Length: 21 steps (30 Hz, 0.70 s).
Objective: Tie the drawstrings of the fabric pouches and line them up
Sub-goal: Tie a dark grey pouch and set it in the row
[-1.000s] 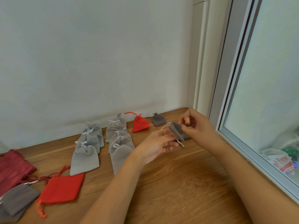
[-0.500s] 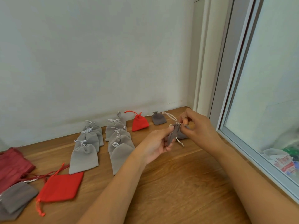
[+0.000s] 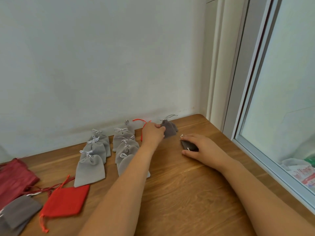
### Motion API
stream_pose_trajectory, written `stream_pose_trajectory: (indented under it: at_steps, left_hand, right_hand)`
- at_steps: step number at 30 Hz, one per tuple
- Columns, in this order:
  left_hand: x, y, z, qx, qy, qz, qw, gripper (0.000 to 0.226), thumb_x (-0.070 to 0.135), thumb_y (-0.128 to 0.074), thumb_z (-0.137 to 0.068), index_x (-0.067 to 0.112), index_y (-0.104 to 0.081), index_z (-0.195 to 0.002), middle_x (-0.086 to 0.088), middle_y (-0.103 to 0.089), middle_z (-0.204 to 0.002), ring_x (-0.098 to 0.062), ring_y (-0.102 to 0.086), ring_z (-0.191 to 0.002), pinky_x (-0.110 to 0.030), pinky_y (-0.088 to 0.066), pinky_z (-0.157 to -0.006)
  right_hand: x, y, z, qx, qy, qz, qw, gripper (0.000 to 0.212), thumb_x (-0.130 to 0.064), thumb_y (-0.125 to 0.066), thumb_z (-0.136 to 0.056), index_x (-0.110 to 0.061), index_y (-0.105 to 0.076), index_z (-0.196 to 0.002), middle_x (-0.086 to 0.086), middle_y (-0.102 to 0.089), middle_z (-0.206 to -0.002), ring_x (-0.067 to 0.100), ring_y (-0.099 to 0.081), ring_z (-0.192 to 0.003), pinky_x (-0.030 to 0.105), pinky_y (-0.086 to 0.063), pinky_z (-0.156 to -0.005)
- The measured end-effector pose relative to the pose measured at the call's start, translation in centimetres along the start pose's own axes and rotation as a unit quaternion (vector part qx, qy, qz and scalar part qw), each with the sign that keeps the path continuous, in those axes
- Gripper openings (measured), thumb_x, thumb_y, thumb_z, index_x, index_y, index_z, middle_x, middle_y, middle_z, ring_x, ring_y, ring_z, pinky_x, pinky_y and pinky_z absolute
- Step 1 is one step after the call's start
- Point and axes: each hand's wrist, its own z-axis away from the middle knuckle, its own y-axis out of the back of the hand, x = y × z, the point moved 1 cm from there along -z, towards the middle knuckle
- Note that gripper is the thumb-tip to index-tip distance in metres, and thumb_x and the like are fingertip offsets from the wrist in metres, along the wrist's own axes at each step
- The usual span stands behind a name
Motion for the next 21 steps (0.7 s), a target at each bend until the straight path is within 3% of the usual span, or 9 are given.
stream_pose_trajectory:
  at_steps: [2,5,7,10,14,17,21]
  left_hand:
    - [0.1,-0.6,-1.3,0.004,0.007,-0.025,1.0,0.034,0.011,-0.059,-0.089,0.011,-0.056,-0.055,-0.013,-0.062,-0.062,-0.025,-0.058,-0.065,-0.039,-0.051,-0.072]
    - [-0.1,-1.7,-2.6,-0.007,0.027,-0.043,0.999,0.019,0.013,-0.059,-0.091,0.003,-0.066,-0.076,-0.02,-0.071,-0.082,-0.029,-0.067,-0.078,-0.034,-0.051,-0.072]
    - [-0.3,-2.3,-3.1,-0.02,0.044,-0.034,0.998,0.019,0.012,-0.059,-0.091,0.006,-0.059,-0.074,-0.018,-0.072,-0.081,-0.022,-0.066,-0.066,-0.032,-0.053,-0.071]
    - [-0.4,-2.7,-3.3,-0.024,0.048,-0.03,0.998,0.025,0.013,-0.063,-0.09,0.013,-0.054,-0.067,-0.005,-0.063,-0.061,-0.007,-0.055,-0.045,-0.027,-0.052,-0.062]
    - [-0.3,-2.8,-3.2,-0.029,0.026,-0.006,0.999,0.027,0.018,-0.064,-0.091,0.012,-0.056,-0.065,-0.005,-0.06,-0.066,-0.012,-0.055,-0.057,-0.026,-0.046,-0.061]
    - [-0.3,-3.1,-3.0,-0.044,-0.004,-0.025,0.999,0.017,0.022,-0.066,-0.089,0.009,-0.065,-0.078,-0.006,-0.062,-0.077,-0.013,-0.051,-0.066,-0.029,-0.038,-0.061]
    - [-0.3,-3.8,-3.0,-0.05,-0.019,-0.08,0.995,0.015,0.021,-0.067,-0.087,0.011,-0.065,-0.077,-0.006,-0.062,-0.081,-0.017,-0.053,-0.075,-0.028,-0.038,-0.066]
  right_hand:
    - [0.1,0.1,-0.1,0.006,0.005,0.014,1.0,0.053,-0.04,-0.059,-0.093,-0.028,-0.045,-0.142,-0.009,-0.044,-0.145,0.008,-0.042,-0.128,0.02,-0.032,-0.103]
    - [0.0,0.0,-0.1,0.019,-0.002,0.022,1.0,0.048,-0.038,-0.058,-0.093,-0.029,-0.049,-0.139,-0.007,-0.049,-0.132,0.008,-0.047,-0.116,0.016,-0.036,-0.093]
    - [0.1,0.0,-0.2,0.027,-0.005,0.034,0.999,0.047,-0.039,-0.059,-0.092,-0.03,-0.051,-0.138,-0.005,-0.052,-0.12,0.009,-0.05,-0.107,0.019,-0.04,-0.088]
    - [0.1,0.2,-0.4,0.031,-0.007,0.04,0.999,0.046,-0.039,-0.061,-0.091,-0.03,-0.054,-0.135,-0.004,-0.057,-0.112,0.01,-0.052,-0.1,0.024,-0.043,-0.084]
    - [0.1,0.2,-0.5,0.036,-0.005,0.031,0.999,0.044,-0.039,-0.064,-0.089,-0.029,-0.057,-0.132,-0.006,-0.059,-0.113,0.009,-0.053,-0.1,0.022,-0.042,-0.083]
    - [0.1,0.1,-0.5,0.038,-0.002,0.023,0.999,0.043,-0.037,-0.065,-0.089,-0.028,-0.058,-0.13,-0.006,-0.059,-0.115,0.01,-0.053,-0.102,0.021,-0.04,-0.084]
    - [0.1,0.1,-0.4,0.038,-0.003,0.02,0.999,0.042,-0.037,-0.065,-0.088,-0.027,-0.059,-0.129,-0.007,-0.059,-0.119,0.01,-0.052,-0.106,0.02,-0.039,-0.085]
